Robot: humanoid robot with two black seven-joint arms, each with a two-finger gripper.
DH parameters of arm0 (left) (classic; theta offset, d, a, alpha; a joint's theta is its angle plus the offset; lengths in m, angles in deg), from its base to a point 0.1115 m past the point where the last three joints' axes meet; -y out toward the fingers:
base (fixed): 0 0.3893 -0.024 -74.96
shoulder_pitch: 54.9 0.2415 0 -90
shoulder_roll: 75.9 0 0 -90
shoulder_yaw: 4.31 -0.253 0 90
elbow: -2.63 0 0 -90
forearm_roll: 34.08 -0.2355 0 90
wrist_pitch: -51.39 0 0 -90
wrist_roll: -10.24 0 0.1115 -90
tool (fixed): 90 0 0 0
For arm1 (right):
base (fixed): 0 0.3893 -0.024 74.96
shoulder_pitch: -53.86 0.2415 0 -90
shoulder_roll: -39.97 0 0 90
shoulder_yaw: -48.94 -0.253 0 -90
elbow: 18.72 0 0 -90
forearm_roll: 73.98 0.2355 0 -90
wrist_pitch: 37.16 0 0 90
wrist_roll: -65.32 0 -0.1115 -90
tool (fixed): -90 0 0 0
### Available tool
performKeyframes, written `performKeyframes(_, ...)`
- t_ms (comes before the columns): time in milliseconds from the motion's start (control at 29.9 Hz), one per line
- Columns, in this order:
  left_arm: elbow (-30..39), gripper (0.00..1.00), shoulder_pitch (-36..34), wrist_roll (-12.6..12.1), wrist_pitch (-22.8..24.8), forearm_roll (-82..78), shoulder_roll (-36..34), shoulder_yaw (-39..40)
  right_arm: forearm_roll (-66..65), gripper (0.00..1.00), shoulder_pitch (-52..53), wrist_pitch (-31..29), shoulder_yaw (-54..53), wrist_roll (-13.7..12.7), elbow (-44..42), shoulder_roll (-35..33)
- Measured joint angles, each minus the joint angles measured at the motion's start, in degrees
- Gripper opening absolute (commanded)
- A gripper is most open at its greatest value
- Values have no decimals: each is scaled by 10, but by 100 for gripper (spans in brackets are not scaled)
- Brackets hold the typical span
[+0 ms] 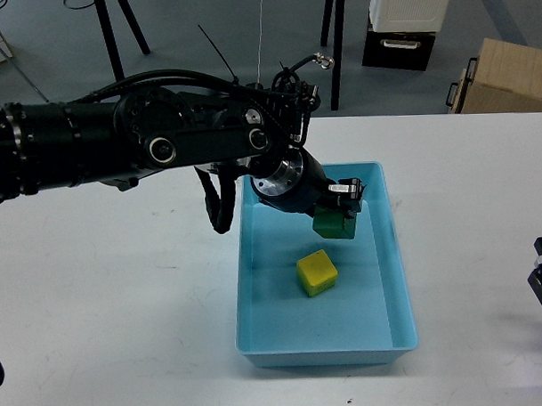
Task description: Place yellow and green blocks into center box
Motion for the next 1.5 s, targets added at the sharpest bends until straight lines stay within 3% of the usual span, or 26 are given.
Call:
performKeyframes(67, -2, 83, 0, 0, 0, 1, 0, 6, 0, 99, -2, 0, -1, 0, 0, 0)
performKeyframes(100, -4, 97, 1, 1, 0, 2, 0, 7, 0, 99, -3, 0, -2, 0, 0, 0)
performKeyframes(635, -8, 99, 12, 9, 0, 6, 0, 15, 0, 99, -5, 0, -4, 0, 2, 1)
performKeyframes(702, -13, 99, 14, 16, 0, 7, 0, 25, 0, 99, -5, 0, -4, 0, 2, 1)
performKeyframes(835, -59, 99, 18, 57, 0, 16, 0, 82, 0, 99, -4, 0, -5, 0, 2, 1)
performKeyframes(902, -88, 99, 32, 68, 0, 19, 0, 137, -3, 99, -1, 0, -5, 0, 1, 0)
performKeyframes(1169, -123, 99, 150, 67, 0, 14, -4, 442, -31, 99, 24, 0, -6, 1, -5, -3)
performKeyframes(1503, -110, 99, 307, 66, 0, 35, -115, 809, -30, 99, 100, 0, -7, 7, -30, -10)
